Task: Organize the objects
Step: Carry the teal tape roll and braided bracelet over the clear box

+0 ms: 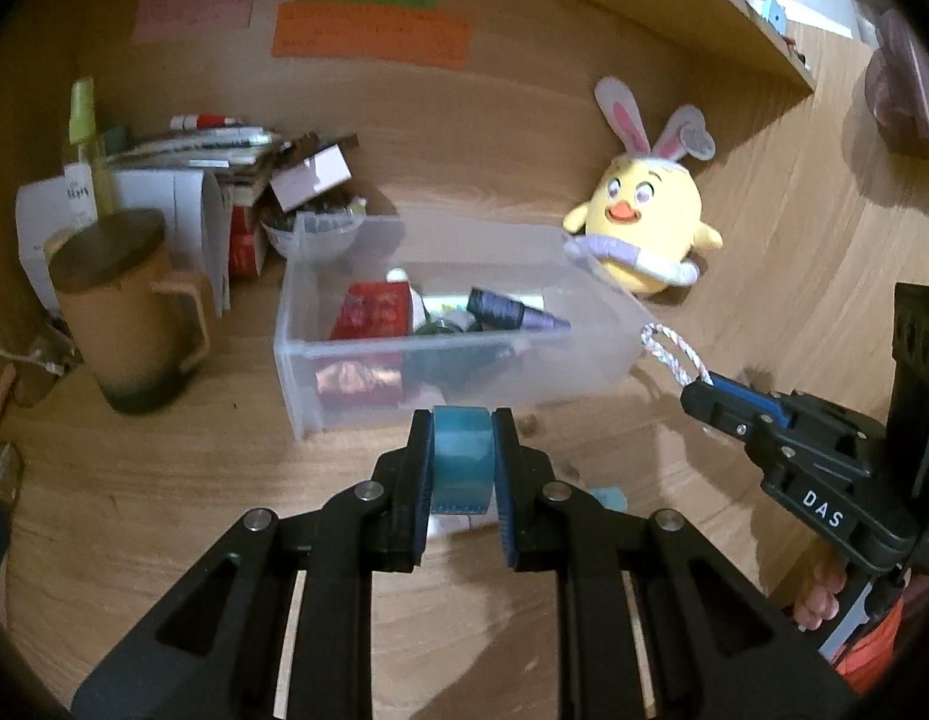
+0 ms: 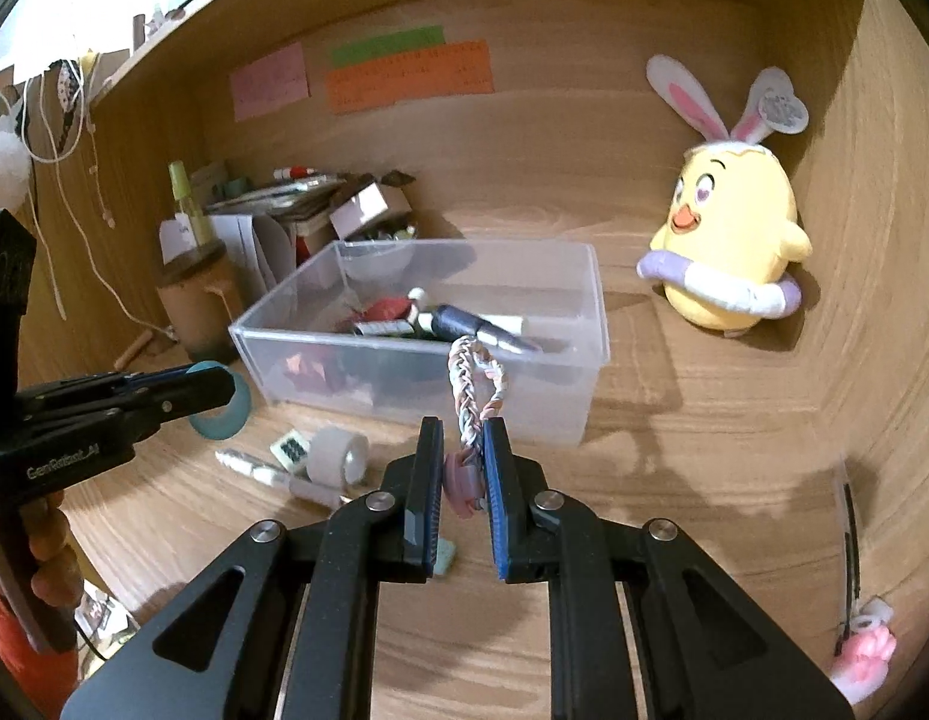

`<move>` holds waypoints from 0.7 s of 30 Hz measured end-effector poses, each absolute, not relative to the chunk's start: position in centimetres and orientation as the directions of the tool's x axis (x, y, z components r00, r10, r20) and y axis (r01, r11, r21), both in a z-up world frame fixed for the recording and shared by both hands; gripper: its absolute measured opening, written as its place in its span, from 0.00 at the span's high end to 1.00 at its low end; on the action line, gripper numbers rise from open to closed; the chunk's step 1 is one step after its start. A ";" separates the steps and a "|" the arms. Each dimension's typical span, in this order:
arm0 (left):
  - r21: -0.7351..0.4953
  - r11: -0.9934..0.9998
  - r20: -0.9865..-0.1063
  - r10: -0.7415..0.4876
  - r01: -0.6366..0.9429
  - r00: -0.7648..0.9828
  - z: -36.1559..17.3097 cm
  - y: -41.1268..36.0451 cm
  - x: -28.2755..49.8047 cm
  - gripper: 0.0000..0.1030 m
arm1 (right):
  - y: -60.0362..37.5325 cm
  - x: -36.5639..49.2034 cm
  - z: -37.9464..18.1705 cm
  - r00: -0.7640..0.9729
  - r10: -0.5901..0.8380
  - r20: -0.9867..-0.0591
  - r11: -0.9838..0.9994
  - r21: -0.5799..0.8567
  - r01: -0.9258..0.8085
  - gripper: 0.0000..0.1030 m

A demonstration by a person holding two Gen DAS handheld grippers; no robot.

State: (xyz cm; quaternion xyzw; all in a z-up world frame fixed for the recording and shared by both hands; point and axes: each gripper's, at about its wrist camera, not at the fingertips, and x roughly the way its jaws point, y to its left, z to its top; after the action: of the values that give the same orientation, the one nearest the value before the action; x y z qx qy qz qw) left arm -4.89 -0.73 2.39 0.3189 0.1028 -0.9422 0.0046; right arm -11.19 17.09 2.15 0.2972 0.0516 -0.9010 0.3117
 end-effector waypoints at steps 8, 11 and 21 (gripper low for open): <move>-0.155 -0.984 -0.557 0.010 0.092 -0.831 4.6 -1.3 -6.1 0.83 | 15.8 -12.2 4.1 -0.648 -0.556 -0.521 -0.789 0.086 0.608 0.88; -0.147 -0.984 -0.538 -0.004 0.099 -0.843 5.4 -1.6 -6.7 0.83 | 15.2 -12.8 5.0 -0.661 -0.559 -0.501 -0.789 0.075 0.610 0.88; -0.133 -0.983 -0.530 -0.034 0.123 -0.847 6.0 -2.4 -9.2 0.83 | 13.7 -15.6 6.7 -0.679 -0.560 -0.474 -0.792 0.066 0.607 0.88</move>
State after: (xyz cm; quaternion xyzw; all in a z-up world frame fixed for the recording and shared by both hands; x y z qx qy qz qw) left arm -9.18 -2.43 6.03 0.2734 0.0812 -0.9576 0.0410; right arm -15.59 13.67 6.67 0.2423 0.0482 -0.9151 0.3187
